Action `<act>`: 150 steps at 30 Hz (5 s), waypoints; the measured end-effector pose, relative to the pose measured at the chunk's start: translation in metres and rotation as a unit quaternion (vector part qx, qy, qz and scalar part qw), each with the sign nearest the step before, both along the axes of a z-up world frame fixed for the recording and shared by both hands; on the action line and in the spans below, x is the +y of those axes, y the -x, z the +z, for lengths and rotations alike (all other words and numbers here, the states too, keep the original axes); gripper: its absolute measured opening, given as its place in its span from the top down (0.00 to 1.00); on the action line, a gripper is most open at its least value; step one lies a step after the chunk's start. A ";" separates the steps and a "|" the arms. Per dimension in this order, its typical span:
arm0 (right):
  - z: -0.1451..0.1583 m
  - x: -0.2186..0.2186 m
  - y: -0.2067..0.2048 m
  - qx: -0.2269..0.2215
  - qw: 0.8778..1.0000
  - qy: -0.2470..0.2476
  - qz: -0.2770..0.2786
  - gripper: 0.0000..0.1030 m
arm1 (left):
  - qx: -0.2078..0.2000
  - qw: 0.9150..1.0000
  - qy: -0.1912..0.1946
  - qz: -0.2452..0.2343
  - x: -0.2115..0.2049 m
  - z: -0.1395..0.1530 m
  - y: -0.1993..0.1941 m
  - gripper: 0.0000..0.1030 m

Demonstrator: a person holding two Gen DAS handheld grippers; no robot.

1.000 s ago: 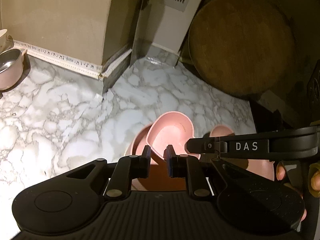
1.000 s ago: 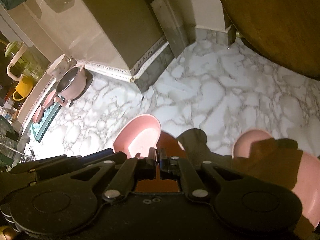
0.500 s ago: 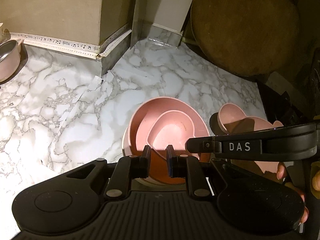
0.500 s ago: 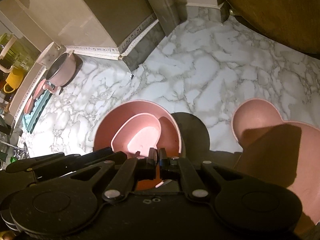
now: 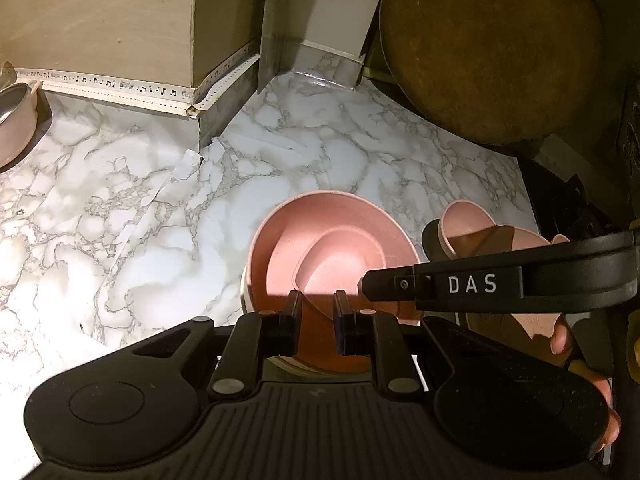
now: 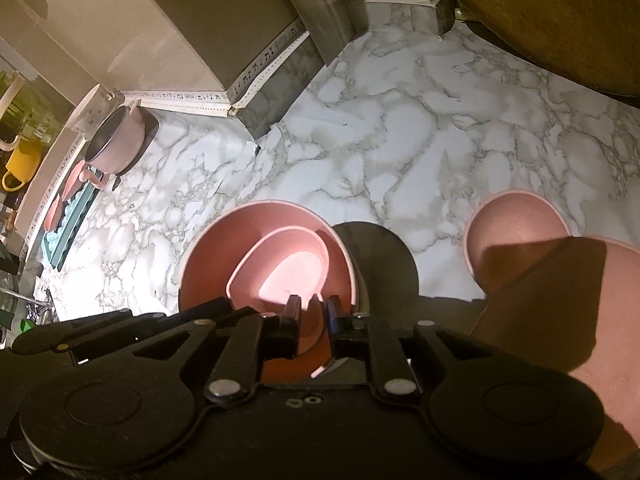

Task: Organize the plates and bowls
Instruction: 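Carry the heart-shaped bowl over the pink bowl and lower it inside, then open both grippers to release the heart-shaped bowl, then move both tools to the nested bowls and close on the rim, then lift and carry the nested bowls over the bear-face plate stack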

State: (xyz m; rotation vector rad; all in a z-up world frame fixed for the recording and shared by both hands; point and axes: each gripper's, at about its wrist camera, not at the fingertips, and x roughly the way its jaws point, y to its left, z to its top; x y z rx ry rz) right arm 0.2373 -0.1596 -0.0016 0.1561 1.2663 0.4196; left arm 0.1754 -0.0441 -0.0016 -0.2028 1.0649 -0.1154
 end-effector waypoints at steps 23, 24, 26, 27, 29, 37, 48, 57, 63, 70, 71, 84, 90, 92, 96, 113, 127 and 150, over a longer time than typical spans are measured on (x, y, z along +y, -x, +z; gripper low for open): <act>0.045 -0.014 0.028 -0.067 0.997 -0.002 -0.025 0.59 | -0.054 0.998 -0.002 -0.012 0.006 0.033 0.028 0.80; 0.048 -0.016 0.031 -0.071 0.997 -0.002 -0.029 0.58 | -0.057 0.998 -0.002 -0.013 0.005 0.034 0.030 0.78; 0.052 -0.019 0.034 -0.078 0.996 -0.003 -0.034 0.52 | -0.064 0.998 -0.003 -0.015 0.006 0.038 0.033 0.70; 0.054 -0.020 0.037 -0.081 0.996 -0.004 -0.037 0.51 | -0.068 0.998 -0.003 -0.016 0.006 0.039 0.035 0.68; 0.058 -0.023 0.041 -0.087 0.995 -0.006 -0.042 0.47 | -0.076 0.997 -0.003 -0.017 0.006 0.043 0.039 0.49; 0.069 -0.031 0.060 -0.109 0.992 -0.014 -0.059 0.24 | -0.095 0.995 0.000 -0.024 0.005 0.050 0.052 0.39; 0.070 -0.031 0.083 -0.126 0.989 -0.023 -0.072 0.04 | -0.101 0.995 0.014 -0.022 0.006 0.046 0.069 0.24; 0.057 -0.024 0.073 -0.105 0.991 -0.029 -0.076 0.04 | -0.082 0.996 0.016 0.015 0.015 0.029 0.054 0.24; 0.039 -0.031 0.050 -0.089 0.991 -0.023 -0.094 0.07 | -0.050 0.997 0.006 0.055 0.024 0.008 0.036 0.24; 0.013 -0.032 0.026 -0.061 0.993 -0.014 -0.095 0.12 | -0.029 0.994 0.005 0.105 0.036 -0.006 0.018 0.24; 0.009 -0.032 0.023 -0.054 0.994 -0.017 -0.097 0.13 | -0.026 0.993 0.003 0.111 0.036 -0.008 0.015 0.24; -0.020 -0.024 0.003 -0.017 0.993 -0.019 -0.112 0.26 | -0.007 0.988 0.007 0.151 0.040 -0.029 0.005 0.24; -0.029 -0.022 0.006 -0.004 0.993 -0.028 -0.114 0.31 | 0.000 0.988 0.007 0.156 0.042 -0.032 0.002 0.24; -0.030 -0.022 0.006 -0.003 0.993 -0.028 -0.115 0.34 | 0.003 0.988 0.008 0.154 0.041 -0.033 0.002 0.25; -0.033 -0.022 0.007 0.002 0.993 -0.033 -0.118 0.44 | 0.013 0.989 0.012 0.150 0.041 -0.036 0.002 0.25; -0.036 -0.017 0.012 0.009 0.992 -0.033 -0.120 0.69 | 0.027 0.991 0.047 0.119 0.032 -0.039 0.005 0.60; -0.030 -0.020 0.019 -0.002 0.992 -0.015 -0.126 0.77 | 0.019 0.995 0.036 0.095 0.022 -0.026 0.009 0.62; 0.039 -0.058 0.047 -0.065 0.985 -0.009 -0.162 0.77 | -0.014 0.999 0.033 0.009 -0.031 0.036 0.018 0.62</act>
